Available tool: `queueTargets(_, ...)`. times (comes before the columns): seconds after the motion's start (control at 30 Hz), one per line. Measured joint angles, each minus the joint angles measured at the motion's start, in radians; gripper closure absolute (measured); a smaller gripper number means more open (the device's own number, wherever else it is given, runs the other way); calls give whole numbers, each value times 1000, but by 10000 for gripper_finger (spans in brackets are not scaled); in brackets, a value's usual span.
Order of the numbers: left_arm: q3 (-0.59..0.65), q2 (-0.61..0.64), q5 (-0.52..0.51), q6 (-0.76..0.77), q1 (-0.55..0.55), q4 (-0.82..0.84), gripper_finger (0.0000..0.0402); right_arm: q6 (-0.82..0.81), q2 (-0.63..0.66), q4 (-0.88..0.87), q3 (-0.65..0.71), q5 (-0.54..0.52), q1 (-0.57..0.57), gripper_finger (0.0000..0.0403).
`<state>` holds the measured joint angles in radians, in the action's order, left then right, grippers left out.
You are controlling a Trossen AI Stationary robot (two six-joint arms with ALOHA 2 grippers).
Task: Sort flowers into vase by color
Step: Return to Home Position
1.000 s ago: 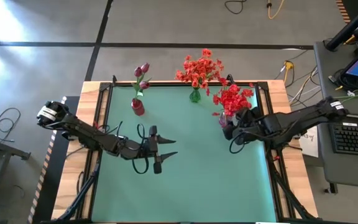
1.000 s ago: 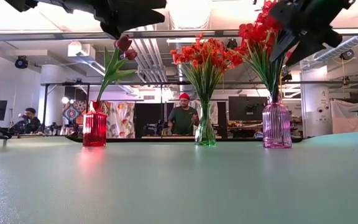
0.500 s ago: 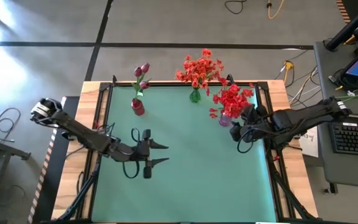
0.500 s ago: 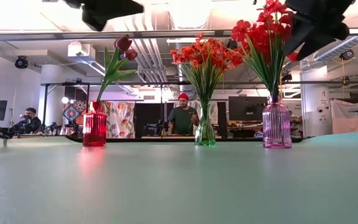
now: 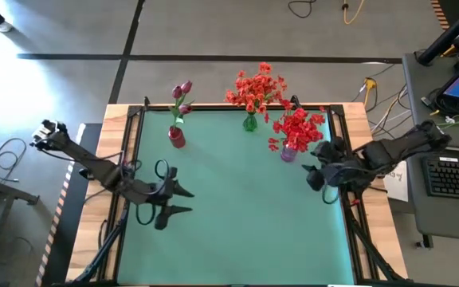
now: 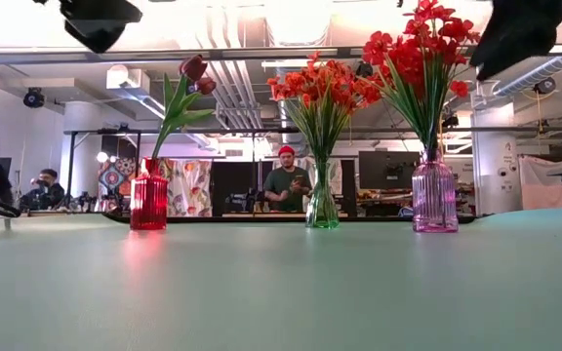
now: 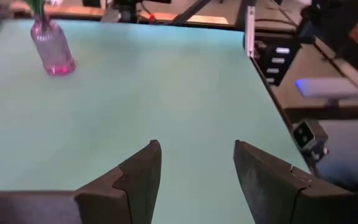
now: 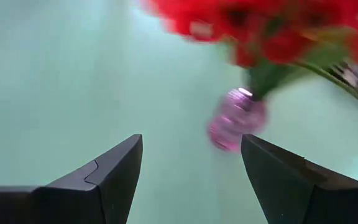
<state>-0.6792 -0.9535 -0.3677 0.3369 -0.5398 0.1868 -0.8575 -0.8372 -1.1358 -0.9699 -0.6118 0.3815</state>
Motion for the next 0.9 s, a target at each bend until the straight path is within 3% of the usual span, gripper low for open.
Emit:
queueTargets(0.1, 8, 41, 13, -101, -6, 5, 213, 96, 62, 103, 38, -15, 85, 138)
queueTargets(0.27, 64, 133, 157, -242, 31, -71, 238, 216, 180, 263, 128, -66, 199, 138)
queueTargets(0.57, 282, 269, 289, -296, 149, -347, 315, 382, 334, 680, 386, -33, 242, 138)
queueTargets(0.77, 395, 274, 602, -331, 294, -548, 382, 569, 346, 992, 509, 20, 231, 138)
queueTargets(0.9, 441, 276, 770, -317, 445, -617, 397, 621, 346, 1043, 521, 18, 180, 139)
